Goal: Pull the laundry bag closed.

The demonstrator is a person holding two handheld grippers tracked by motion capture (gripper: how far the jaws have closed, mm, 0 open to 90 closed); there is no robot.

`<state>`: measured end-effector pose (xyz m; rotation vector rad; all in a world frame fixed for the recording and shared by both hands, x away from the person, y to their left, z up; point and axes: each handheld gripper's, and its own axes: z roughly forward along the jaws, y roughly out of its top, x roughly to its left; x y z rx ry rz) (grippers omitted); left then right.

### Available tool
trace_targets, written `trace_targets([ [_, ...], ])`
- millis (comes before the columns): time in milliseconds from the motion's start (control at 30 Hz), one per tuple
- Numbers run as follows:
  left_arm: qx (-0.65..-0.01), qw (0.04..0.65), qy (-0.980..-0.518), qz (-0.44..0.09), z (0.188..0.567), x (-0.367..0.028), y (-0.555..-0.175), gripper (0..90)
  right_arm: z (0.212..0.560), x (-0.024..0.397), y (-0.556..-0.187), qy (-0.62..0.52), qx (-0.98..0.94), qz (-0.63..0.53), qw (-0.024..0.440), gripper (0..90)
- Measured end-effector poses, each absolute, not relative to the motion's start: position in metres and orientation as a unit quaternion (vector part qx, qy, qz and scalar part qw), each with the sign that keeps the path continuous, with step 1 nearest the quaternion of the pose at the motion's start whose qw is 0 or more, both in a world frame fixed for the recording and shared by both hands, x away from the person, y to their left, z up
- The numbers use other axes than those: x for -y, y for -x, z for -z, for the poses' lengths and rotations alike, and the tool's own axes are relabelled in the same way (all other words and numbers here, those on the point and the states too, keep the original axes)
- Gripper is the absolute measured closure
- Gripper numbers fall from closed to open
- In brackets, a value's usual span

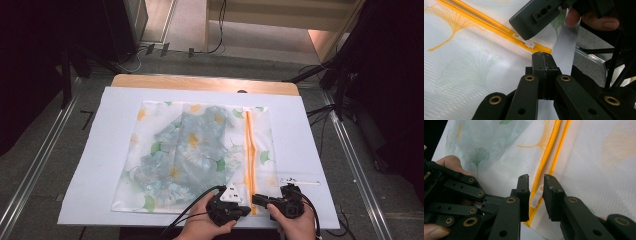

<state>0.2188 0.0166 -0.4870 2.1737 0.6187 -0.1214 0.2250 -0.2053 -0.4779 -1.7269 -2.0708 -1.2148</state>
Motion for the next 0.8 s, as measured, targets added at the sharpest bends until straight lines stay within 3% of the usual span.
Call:
trace_targets([
  [367,-0.248,0.425,-0.869,0.047,0.487,-0.0166,-0.2186,90.0,0.4797,0.2044,-0.2261,0.608,0.681,0.401,0.077,77.8],
  [600,-0.248,0.426,-0.868,0.05,0.4874,-0.0166,-0.2189,90.0,0.4846,0.2046,-0.2288,0.596,0.679,0.409,0.127,76.1],
  [800,-0.248,0.426,-0.869,0.049,0.4874,-0.0165,-0.2187,90.0,0.4838,0.1996,-0.2279,0.584,0.699,0.4,0.097,85.4],
])
